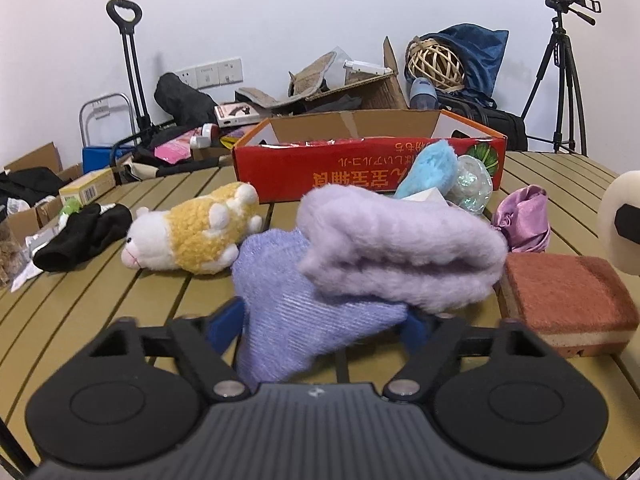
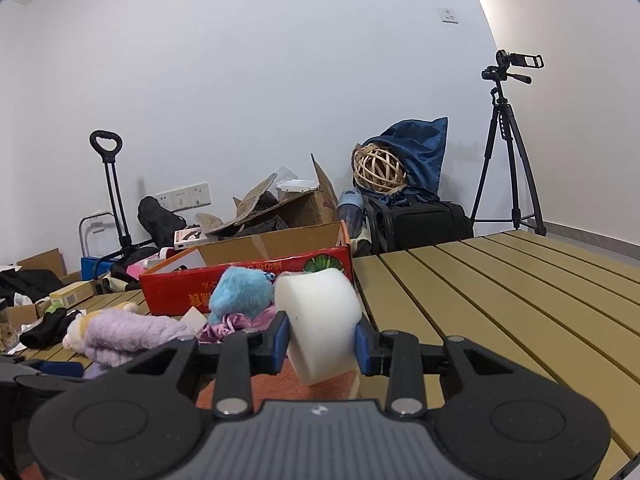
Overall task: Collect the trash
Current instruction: 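Grasp the purple knit cloth with the left tool while right holds the foam, then carry the foam and cloth with both tools down toward the black bin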
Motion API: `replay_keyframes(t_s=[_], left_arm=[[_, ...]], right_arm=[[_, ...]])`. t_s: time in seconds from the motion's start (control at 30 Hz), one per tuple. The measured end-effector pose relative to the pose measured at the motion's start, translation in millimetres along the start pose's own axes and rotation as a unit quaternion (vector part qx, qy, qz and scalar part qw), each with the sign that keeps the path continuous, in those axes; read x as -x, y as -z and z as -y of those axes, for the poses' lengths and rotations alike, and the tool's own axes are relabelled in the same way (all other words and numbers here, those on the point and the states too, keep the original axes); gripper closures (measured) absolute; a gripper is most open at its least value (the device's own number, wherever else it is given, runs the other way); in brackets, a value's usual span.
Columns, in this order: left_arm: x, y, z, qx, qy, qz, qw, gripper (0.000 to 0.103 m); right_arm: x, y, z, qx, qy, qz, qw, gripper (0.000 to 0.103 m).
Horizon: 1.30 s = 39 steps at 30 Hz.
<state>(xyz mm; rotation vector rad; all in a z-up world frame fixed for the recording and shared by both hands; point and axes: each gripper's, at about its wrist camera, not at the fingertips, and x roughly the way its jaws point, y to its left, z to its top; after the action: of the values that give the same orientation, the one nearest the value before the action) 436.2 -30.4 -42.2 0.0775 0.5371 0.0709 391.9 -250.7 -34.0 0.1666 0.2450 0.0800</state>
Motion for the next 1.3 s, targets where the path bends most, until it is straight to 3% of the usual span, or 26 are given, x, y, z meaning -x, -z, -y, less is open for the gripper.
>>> replay_keyframes(t_s=[0.07, 0.23, 0.43, 1.3], left_arm=[[-1, 0, -4, 0.008, 0.007, 0.0, 0.9999, 0.031], [-1, 0, -13, 0.021, 0.008, 0.0, 0.9998, 0.068], [10, -2, -25, 0.041, 0.011, 0.022, 0.9988, 0.08], [102, 15, -37, 0.047, 0.015, 0.119, 0.9917, 0.083]], right_arm=[[-1, 0, 0, -0.001, -0.001, 0.001, 1.0, 0.071], [0, 0, 3, -0.003, -0.002, 0.002, 1.0, 0.071], [3, -2, 5, -0.008, -0.002, 0.007, 1.0, 0.07], [26, -2, 8, -0.002, -0.028, 0.023, 0.999, 0.07]])
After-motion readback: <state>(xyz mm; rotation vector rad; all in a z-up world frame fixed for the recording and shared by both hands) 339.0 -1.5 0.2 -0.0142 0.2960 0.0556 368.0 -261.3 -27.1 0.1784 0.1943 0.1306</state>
